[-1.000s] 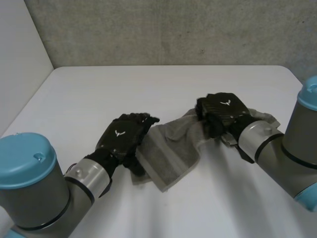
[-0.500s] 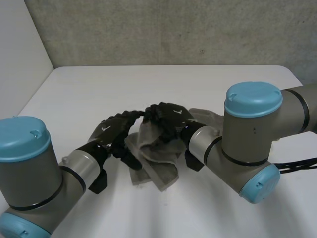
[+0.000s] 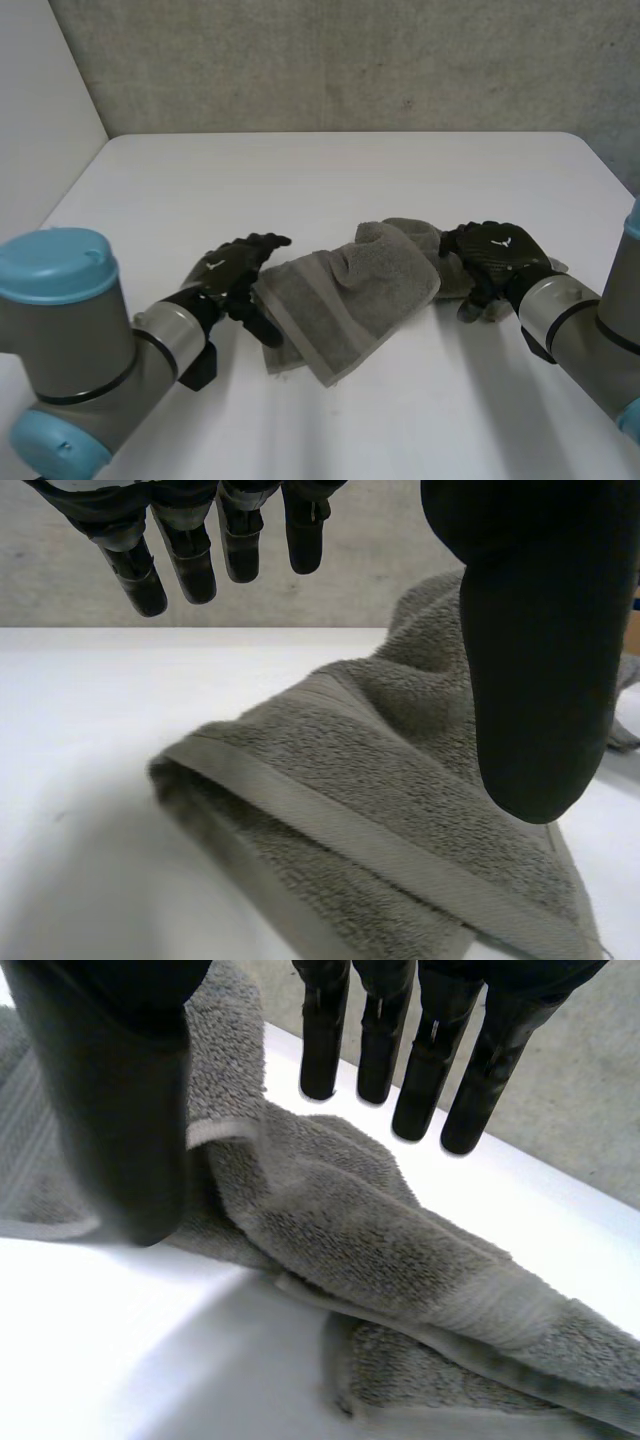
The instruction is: Fold the towel.
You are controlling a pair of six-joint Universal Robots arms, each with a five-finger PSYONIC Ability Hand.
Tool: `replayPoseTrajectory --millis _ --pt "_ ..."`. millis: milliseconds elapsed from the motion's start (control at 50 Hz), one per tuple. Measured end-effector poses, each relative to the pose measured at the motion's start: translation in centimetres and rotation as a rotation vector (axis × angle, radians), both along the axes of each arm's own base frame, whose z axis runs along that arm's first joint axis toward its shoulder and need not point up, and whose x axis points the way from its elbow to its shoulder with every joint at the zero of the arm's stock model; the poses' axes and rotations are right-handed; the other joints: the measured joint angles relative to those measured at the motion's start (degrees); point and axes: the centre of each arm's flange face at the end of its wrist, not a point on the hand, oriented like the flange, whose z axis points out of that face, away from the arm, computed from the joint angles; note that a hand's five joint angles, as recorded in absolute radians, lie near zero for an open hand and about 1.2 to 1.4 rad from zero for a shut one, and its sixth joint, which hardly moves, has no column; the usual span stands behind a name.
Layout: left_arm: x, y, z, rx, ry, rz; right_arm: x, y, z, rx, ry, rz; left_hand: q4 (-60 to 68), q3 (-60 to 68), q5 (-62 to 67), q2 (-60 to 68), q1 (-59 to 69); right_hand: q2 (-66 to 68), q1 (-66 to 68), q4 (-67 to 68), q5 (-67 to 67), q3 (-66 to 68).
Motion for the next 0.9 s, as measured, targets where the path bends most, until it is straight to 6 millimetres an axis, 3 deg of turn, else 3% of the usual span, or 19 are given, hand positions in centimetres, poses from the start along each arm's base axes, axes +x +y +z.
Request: replayPoseTrajectory --millis 120,220,360,480,620,720,760,860,900 --pt "-1.8 0.4 -0.5 -0.001 0.0 -0.05 -0.7 -0.5 -0.4 -0.049 0.017 -0.019 0.0 0.01 0.0 0.0 0.13 9.16 9.54 9.23 9.53 9.35" --pt "-4.0 0.9 -0.7 -0.02 0.002 -0.091 -1.3 -1.2 -0.3 -0.081 0.039 -0.035 0.0 0.01 0.0 0.0 0.13 -3.59 -3.26 -3.19 -4.62 -3.18" --pt "-6.8 0.9 -0.6 -0.069 0.014 -0.115 -1.4 -1.7 -1.2 -0.072 0.074 -0.027 0.03 0.11 0.0 0.05 0.41 -6.13 -5.85 -7.04 -9.0 -6.23" --pt "-9.1 -0.6 -1.1 -0.122 0.019 -0.111 -1.0 -2.4 -2.9 -0.046 0.092 -0.011 0.86 0.98 0.0 0.9 1.2 -6.13 -6.78 -8.02 -10.24 -7.11" --pt "-10.5 -2.9 -3.7 -0.185 -0.074 -0.08 -0.4 -4.0 -4.4 -0.073 0.092 0.0 7.26 7.29 5.74 7.26 7.72 -6.08 -6.6 -7.48 -6.76 -6.96" --pt "-10.4 -4.3 -5.8 -0.221 -0.167 -0.042 -0.2 -4.9 -5.0 -0.103 0.115 0.009 35.67 35.65 32.5 35.69 35.0 6.03 6.38 5.73 6.42 5.86" --pt "-10.2 -4.8 -6.3 -0.233 -0.196 -0.023 -0.1 -5.2 -5.2 -0.114 0.132 0.015 46.58 46.38 43.9 46.55 45.22 17.2 17.04 16.19 16.48 16.85" --pt "-9.6 -5.7 -5.8 -0.254 -0.212 0.013 0.1 -5.9 -5.5 -0.136 0.164 0.025 56.71 56.3 52.53 56.75 54.84 43.3 42.88 42.75 43.3 41.79" --pt "-9.4 -5.9 -5.1 -0.265 -0.205 0.023 0.2 -6.2 -5.5 -0.144 0.172 0.027 57.81 57.55 53.57 57.93 56.05 46.49 45.98 46.52 46.6 45.23"
